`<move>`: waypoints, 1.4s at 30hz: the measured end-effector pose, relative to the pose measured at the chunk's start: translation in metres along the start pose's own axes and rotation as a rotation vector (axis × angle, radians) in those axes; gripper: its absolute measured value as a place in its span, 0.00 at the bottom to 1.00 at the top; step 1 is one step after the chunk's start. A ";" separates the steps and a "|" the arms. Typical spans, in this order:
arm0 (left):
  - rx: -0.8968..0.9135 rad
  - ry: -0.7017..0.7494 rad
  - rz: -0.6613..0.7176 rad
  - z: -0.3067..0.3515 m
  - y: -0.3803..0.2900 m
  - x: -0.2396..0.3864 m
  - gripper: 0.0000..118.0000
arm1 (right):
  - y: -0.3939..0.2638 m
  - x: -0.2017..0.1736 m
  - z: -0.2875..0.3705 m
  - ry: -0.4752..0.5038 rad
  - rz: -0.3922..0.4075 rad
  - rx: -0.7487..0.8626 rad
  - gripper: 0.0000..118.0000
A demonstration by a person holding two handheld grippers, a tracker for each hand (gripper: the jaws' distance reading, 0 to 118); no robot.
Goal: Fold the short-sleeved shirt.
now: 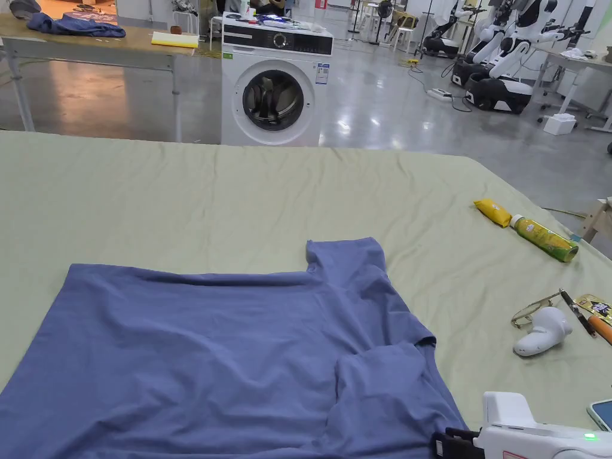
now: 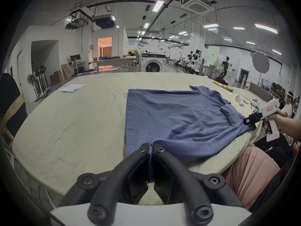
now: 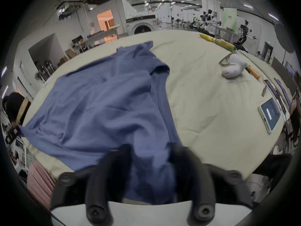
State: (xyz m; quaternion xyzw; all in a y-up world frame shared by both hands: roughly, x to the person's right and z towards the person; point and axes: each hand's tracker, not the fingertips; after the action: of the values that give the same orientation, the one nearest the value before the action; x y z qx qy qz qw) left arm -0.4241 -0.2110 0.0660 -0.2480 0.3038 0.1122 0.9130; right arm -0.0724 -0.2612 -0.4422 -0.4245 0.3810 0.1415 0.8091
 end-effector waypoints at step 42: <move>-0.178 0.046 0.076 -0.219 0.117 -0.040 0.74 | 0.190 0.005 -0.100 -0.087 -0.207 -0.018 0.95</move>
State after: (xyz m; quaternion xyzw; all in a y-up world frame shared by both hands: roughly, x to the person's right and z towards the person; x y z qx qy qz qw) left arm -0.6062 -0.2273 -0.1064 -0.3189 0.3226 0.1676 0.8753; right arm -0.2238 -0.2277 -0.5906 -0.4626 0.2983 0.0788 0.8311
